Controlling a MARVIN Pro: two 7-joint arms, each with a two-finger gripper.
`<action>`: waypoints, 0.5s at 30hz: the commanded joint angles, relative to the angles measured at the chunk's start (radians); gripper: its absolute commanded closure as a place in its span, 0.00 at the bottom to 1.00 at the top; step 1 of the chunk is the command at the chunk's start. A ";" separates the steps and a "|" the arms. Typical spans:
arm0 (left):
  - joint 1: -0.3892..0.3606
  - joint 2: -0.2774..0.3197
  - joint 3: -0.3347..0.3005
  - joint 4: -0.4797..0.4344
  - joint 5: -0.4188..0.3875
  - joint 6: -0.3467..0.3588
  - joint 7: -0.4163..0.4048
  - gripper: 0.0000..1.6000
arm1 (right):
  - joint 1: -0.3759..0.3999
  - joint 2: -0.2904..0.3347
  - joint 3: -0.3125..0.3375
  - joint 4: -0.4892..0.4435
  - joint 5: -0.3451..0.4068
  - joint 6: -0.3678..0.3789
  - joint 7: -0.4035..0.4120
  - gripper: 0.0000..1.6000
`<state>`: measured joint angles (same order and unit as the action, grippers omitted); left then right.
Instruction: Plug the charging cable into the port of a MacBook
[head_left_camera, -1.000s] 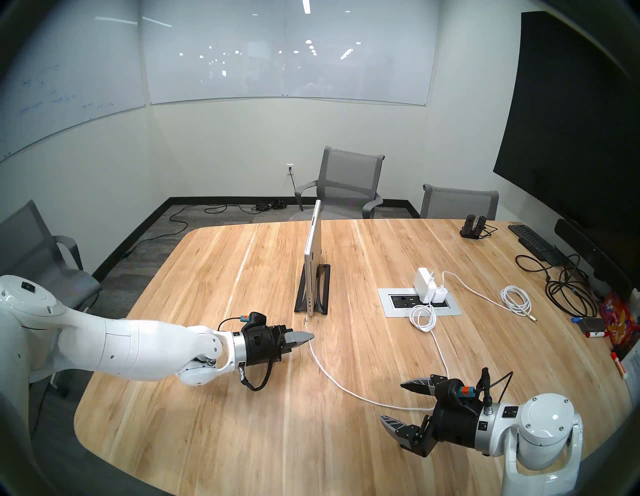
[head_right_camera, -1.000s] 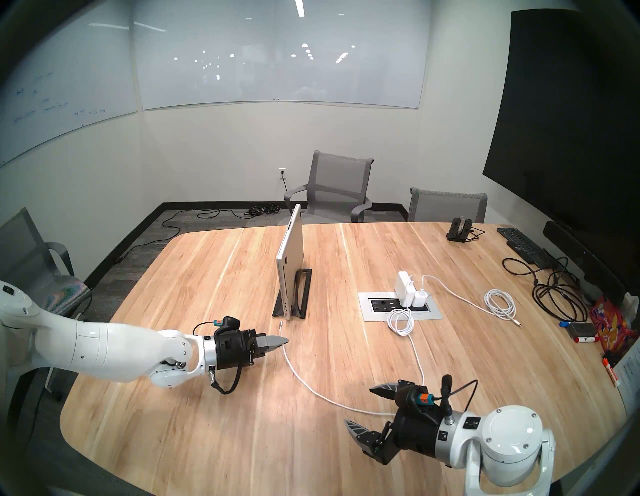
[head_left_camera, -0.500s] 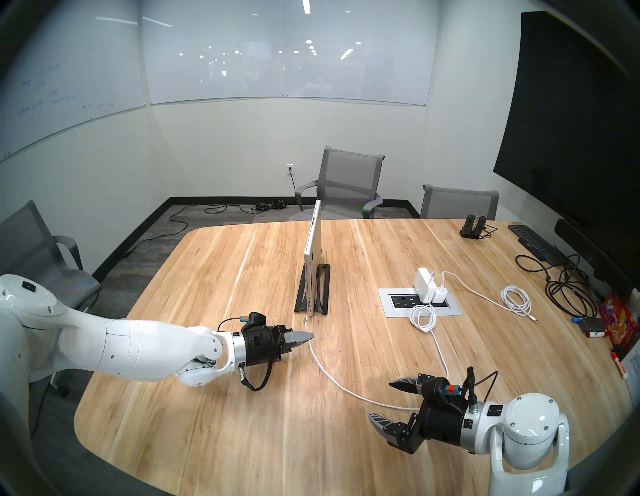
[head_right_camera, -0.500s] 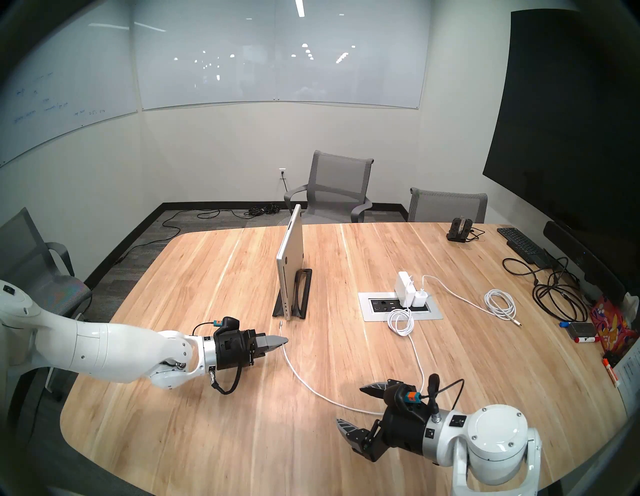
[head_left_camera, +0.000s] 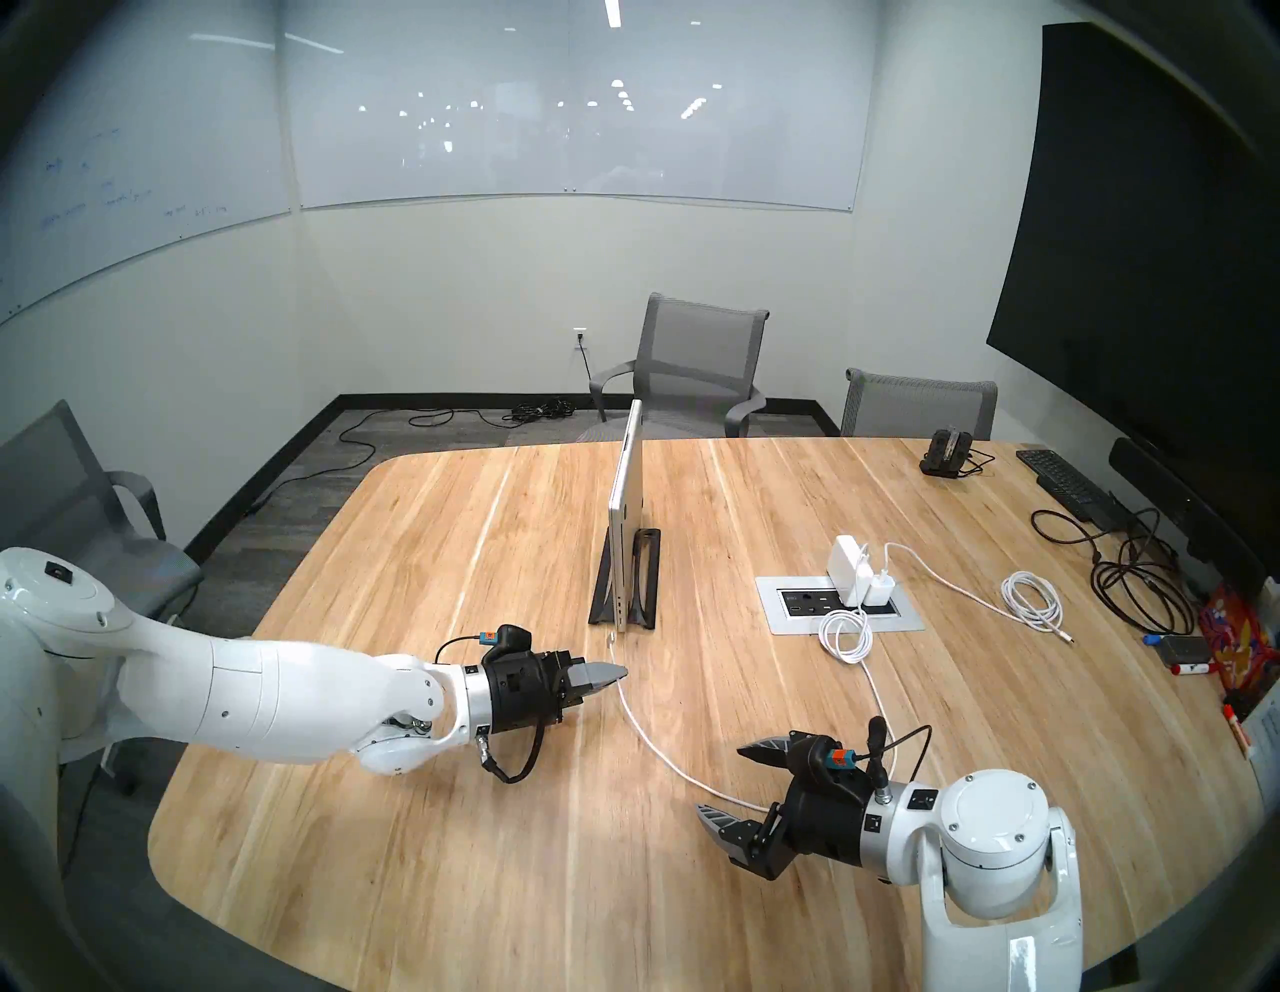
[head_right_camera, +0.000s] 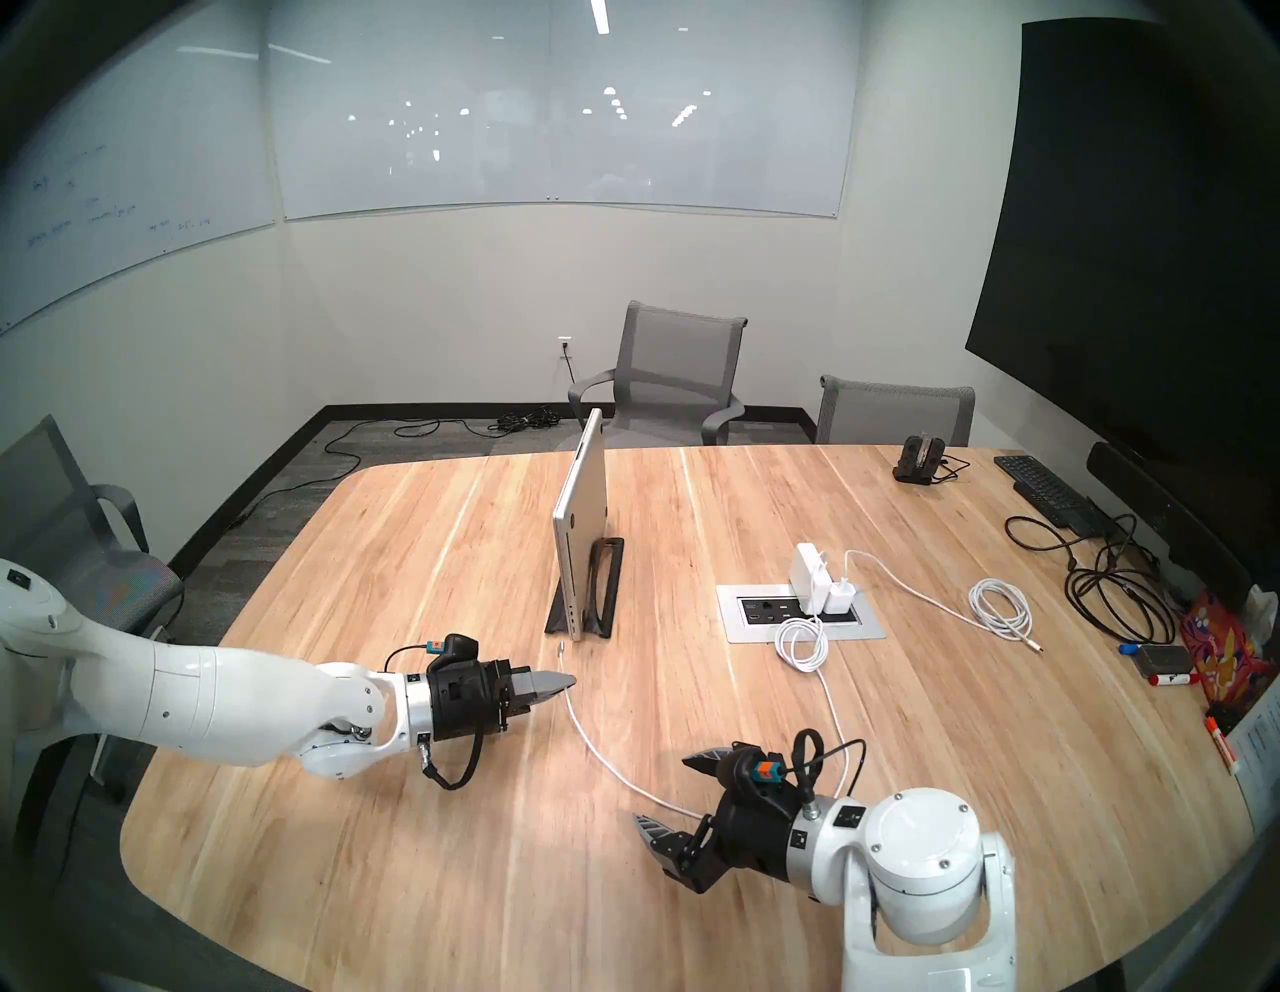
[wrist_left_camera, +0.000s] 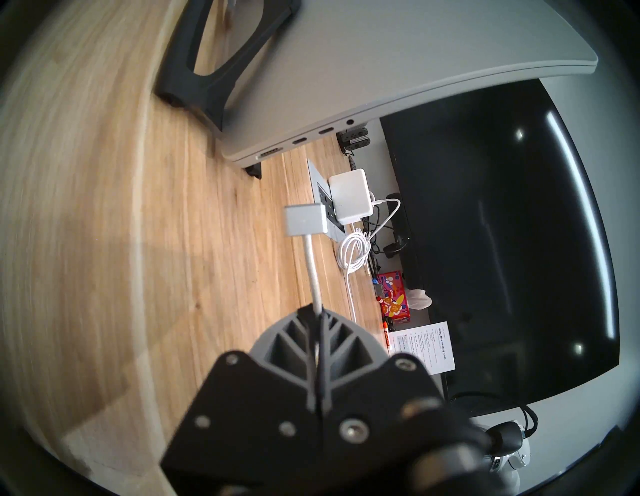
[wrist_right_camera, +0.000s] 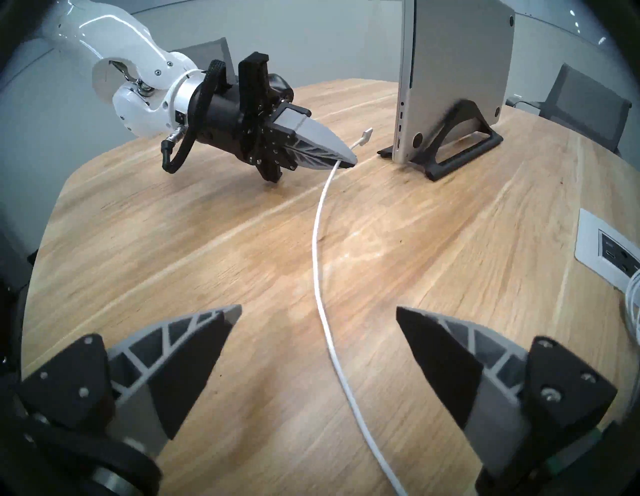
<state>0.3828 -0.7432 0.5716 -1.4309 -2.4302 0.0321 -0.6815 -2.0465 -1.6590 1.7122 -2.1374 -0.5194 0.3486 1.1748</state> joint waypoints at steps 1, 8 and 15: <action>0.082 0.032 0.090 0.077 0.001 -0.001 0.083 1.00 | 0.080 0.026 -0.064 0.038 0.004 0.006 -0.047 0.00; 0.080 0.031 0.095 0.077 -0.001 -0.005 0.078 1.00 | 0.143 0.048 -0.122 0.104 0.001 0.016 -0.099 0.00; 0.078 0.030 0.099 0.076 -0.002 -0.009 0.073 1.00 | 0.211 0.064 -0.172 0.163 0.007 0.035 -0.150 0.00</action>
<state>0.3790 -0.7456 0.5816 -1.4302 -2.4325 0.0230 -0.6915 -1.9274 -1.6087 1.5904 -1.9971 -0.5231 0.3747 1.0689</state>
